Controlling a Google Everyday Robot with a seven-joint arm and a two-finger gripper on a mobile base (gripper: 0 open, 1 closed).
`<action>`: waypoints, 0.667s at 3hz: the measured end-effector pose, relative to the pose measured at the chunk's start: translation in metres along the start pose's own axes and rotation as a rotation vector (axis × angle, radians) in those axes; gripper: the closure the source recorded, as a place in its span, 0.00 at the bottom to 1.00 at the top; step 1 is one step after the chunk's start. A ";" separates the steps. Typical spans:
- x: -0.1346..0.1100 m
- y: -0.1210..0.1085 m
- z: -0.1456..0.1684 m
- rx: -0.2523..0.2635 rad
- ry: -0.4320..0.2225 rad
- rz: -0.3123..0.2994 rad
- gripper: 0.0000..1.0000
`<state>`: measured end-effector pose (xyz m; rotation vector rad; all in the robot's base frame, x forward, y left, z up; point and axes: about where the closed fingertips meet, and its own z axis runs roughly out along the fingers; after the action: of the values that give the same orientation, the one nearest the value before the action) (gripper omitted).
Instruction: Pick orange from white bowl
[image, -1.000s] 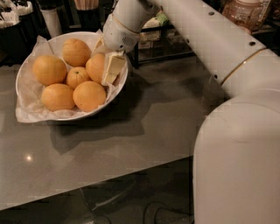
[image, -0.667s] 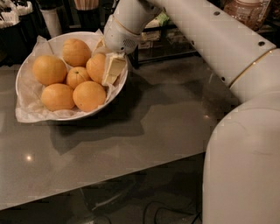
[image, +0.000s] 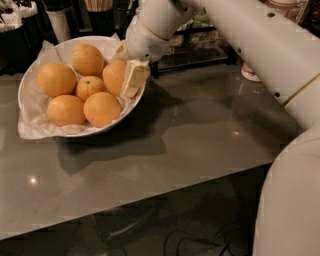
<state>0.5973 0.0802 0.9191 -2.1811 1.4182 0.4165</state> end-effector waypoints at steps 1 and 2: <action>-0.003 -0.001 -0.001 0.000 0.000 0.000 1.00; -0.039 0.021 -0.027 0.081 -0.078 -0.067 1.00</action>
Offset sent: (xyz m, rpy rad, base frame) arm -0.0677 -0.0617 0.1272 0.3846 -0.3181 -0.1419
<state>0.5615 0.0876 0.9565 -2.1178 1.2949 0.4087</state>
